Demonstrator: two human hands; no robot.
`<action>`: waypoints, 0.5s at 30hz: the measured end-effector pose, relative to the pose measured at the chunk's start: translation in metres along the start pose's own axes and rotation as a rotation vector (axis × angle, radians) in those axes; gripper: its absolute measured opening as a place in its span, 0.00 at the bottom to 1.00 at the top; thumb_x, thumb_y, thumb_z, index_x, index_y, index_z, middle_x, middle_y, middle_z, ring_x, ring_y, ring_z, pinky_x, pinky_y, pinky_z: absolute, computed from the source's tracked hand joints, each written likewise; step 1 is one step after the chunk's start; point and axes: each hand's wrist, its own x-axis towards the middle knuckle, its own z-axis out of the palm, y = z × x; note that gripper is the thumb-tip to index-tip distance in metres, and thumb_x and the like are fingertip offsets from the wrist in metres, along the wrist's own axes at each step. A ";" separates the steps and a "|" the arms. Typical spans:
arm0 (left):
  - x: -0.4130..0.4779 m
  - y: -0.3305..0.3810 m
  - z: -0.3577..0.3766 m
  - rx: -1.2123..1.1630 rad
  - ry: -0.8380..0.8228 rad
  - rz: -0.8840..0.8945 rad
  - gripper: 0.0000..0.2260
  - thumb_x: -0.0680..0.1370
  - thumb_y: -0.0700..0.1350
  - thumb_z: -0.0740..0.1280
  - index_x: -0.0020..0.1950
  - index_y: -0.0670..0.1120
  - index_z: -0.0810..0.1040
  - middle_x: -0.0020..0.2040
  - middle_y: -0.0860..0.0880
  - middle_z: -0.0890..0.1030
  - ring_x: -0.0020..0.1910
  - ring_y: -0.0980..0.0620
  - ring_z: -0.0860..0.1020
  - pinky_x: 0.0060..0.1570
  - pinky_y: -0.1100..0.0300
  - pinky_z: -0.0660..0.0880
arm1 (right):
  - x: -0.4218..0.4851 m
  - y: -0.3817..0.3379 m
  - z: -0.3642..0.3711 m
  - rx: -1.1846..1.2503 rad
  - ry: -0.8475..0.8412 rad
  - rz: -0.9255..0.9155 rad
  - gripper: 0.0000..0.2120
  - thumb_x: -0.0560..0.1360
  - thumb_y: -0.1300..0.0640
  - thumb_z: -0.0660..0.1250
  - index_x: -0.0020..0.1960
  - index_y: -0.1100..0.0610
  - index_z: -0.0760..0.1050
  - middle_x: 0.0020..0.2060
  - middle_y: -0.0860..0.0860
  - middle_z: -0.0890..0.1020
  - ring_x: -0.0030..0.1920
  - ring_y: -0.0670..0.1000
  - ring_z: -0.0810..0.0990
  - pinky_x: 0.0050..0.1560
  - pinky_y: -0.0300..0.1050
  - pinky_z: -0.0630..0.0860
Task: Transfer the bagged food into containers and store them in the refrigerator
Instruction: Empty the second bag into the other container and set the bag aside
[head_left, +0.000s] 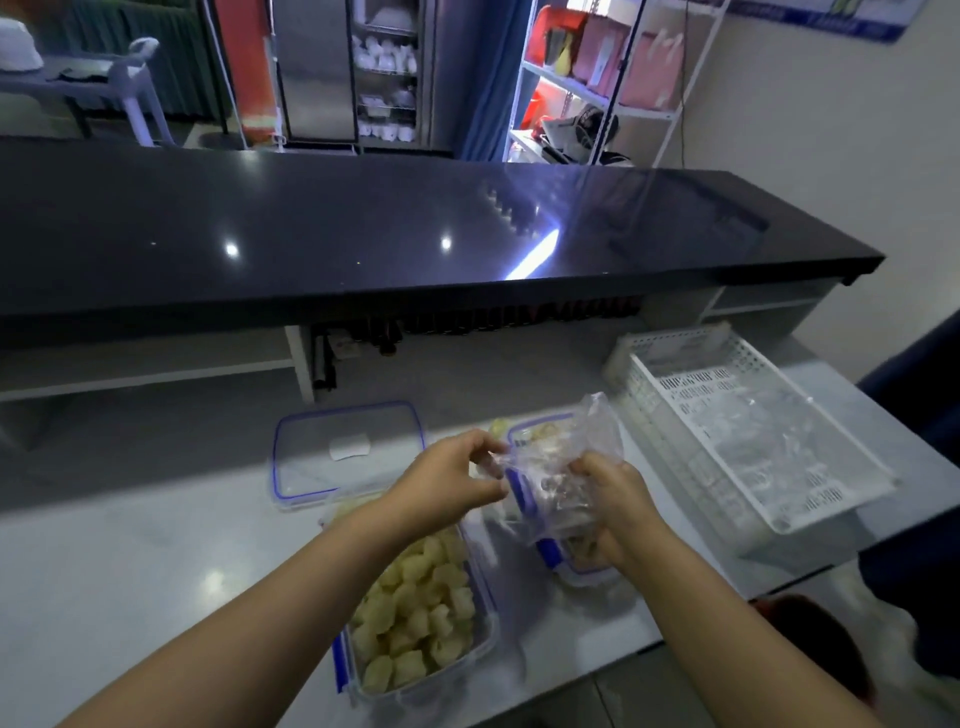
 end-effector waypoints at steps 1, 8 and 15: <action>0.009 0.006 0.006 -0.009 0.031 -0.009 0.11 0.70 0.45 0.72 0.49 0.57 0.76 0.43 0.57 0.79 0.38 0.61 0.77 0.45 0.61 0.74 | 0.005 -0.005 -0.010 0.008 0.006 -0.015 0.07 0.70 0.63 0.65 0.47 0.62 0.78 0.36 0.59 0.83 0.36 0.59 0.82 0.34 0.49 0.78; 0.084 0.066 0.063 -0.137 0.077 0.003 0.05 0.71 0.40 0.72 0.41 0.47 0.78 0.34 0.49 0.78 0.27 0.59 0.74 0.27 0.66 0.73 | 0.059 -0.042 -0.102 -0.038 0.041 -0.170 0.02 0.72 0.60 0.70 0.43 0.59 0.81 0.34 0.55 0.84 0.35 0.54 0.83 0.39 0.51 0.81; 0.164 0.127 0.151 -0.324 0.011 0.003 0.04 0.71 0.39 0.72 0.42 0.46 0.78 0.31 0.51 0.80 0.28 0.58 0.77 0.28 0.66 0.73 | 0.123 -0.090 -0.216 -0.464 0.304 -0.422 0.06 0.73 0.57 0.67 0.50 0.55 0.77 0.39 0.50 0.81 0.41 0.53 0.81 0.37 0.42 0.74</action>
